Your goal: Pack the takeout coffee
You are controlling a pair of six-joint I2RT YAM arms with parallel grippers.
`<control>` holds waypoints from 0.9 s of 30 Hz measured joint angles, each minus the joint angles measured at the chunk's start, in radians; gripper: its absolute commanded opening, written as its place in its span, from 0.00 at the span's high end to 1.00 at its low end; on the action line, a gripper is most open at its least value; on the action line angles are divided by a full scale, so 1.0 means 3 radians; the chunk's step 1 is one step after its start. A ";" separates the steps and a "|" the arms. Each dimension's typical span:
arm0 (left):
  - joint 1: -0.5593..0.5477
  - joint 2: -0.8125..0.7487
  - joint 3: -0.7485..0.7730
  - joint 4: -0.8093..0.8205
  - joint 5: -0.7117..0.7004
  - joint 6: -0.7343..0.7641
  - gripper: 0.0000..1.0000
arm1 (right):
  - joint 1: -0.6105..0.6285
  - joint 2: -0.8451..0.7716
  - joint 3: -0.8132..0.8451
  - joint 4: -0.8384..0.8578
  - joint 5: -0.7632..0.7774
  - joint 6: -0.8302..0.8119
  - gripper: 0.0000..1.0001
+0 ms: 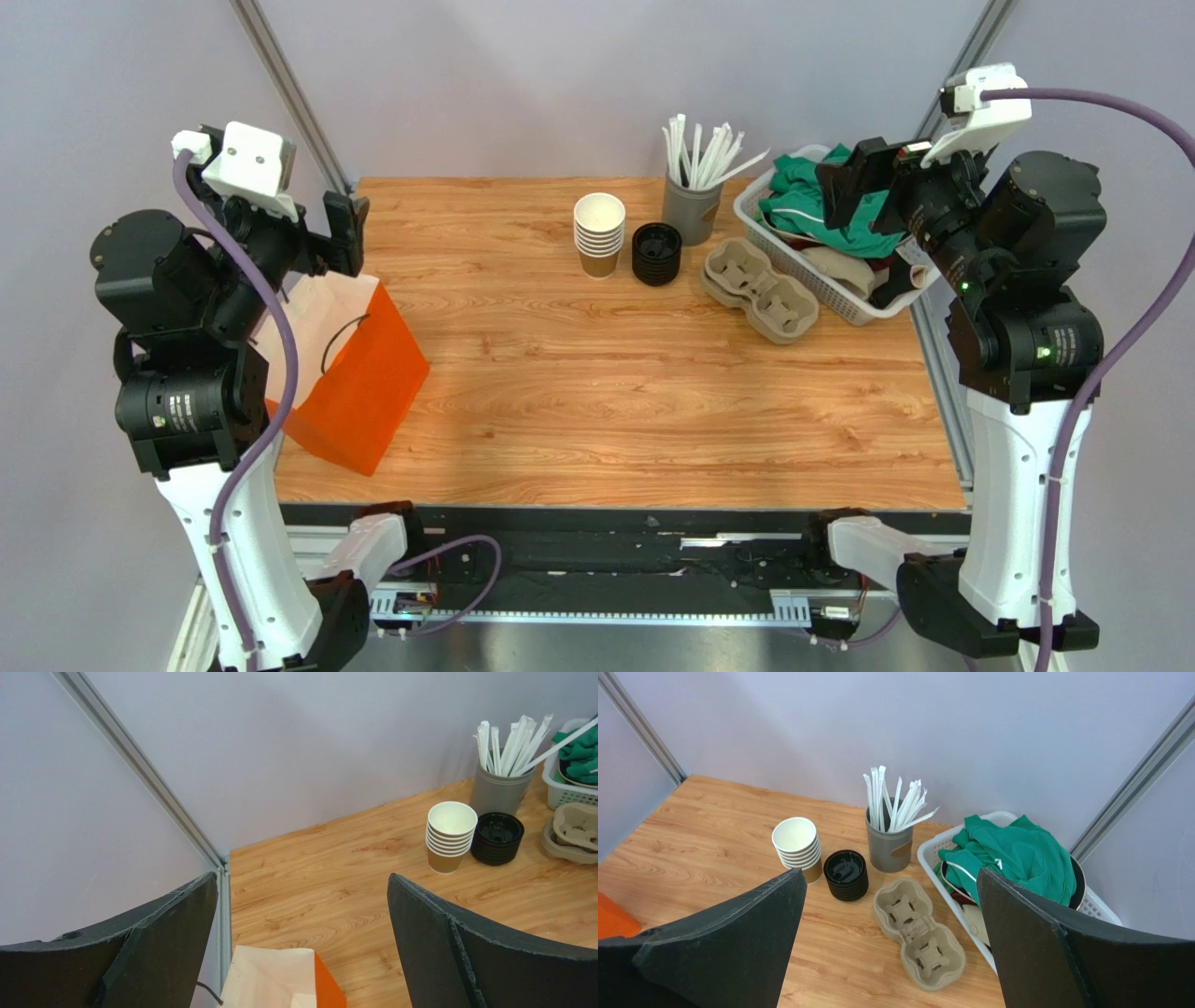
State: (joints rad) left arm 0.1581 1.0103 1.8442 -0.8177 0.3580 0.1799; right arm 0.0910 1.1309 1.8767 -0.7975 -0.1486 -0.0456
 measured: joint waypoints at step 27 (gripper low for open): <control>0.0000 0.0281 -0.0693 0.0081 0.0306 0.0217 0.01 | 0.0000 -0.0023 -0.1481 0.0333 -0.0116 -0.0342 0.01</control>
State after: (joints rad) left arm 0.1581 1.0946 1.6363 -0.7933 0.4500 0.2451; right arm 0.0910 1.1240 1.4322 -0.6975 -0.1833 -0.1482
